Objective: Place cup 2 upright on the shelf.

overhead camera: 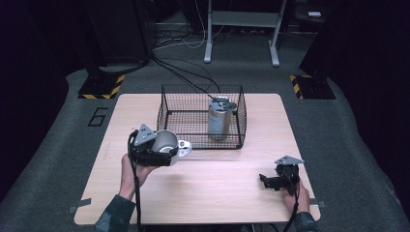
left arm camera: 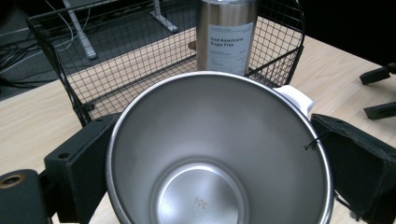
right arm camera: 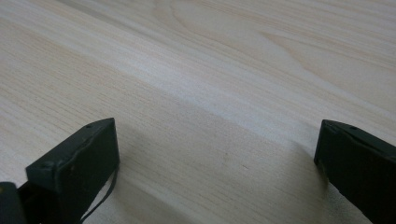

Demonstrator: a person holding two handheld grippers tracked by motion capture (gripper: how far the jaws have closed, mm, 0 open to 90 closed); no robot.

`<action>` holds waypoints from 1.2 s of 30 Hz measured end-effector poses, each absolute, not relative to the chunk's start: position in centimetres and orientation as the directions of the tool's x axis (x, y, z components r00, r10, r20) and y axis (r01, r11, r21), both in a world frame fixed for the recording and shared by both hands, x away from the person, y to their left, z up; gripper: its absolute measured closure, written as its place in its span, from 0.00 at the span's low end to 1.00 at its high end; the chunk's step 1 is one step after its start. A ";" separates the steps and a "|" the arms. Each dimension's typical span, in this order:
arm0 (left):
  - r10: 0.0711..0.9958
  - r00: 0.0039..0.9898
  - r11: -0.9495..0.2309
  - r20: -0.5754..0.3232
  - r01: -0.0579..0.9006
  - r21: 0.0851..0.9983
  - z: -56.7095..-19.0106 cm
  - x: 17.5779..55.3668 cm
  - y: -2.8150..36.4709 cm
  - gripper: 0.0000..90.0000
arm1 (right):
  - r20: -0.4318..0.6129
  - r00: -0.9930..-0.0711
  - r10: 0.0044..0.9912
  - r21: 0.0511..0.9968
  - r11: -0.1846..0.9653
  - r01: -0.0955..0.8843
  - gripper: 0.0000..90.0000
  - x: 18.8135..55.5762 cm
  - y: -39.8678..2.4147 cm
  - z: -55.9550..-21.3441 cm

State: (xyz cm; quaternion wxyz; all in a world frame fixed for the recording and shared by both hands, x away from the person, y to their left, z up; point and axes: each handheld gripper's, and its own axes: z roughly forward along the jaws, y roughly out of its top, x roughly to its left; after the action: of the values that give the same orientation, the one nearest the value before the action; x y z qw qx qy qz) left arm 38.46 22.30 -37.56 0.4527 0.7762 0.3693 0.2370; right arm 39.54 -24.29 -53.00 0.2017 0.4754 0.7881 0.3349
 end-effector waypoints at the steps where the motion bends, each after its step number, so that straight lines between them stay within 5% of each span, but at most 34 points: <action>1: 0.788 0.615 -0.317 0.034 0.359 0.878 -37.6 38.5 22.3 0.07 | 0.000 -0.467 0.884 0.720 0.324 0.614 0.00 39.5 -24.3 -53.0; 36: 0.763 0.646 -0.307 0.008 0.351 0.885 -34.0 42.9 21.1 0.07 | -0.006 -0.472 0.881 0.719 0.332 0.610 0.00 39.6 -24.3 -53.0</action>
State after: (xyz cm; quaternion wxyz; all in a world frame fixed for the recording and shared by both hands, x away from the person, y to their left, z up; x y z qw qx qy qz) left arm 42.93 21.12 -34.05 0.4674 0.7775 0.3582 0.2207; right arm 39.56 -24.34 -53.01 0.2029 0.4718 0.7904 0.3339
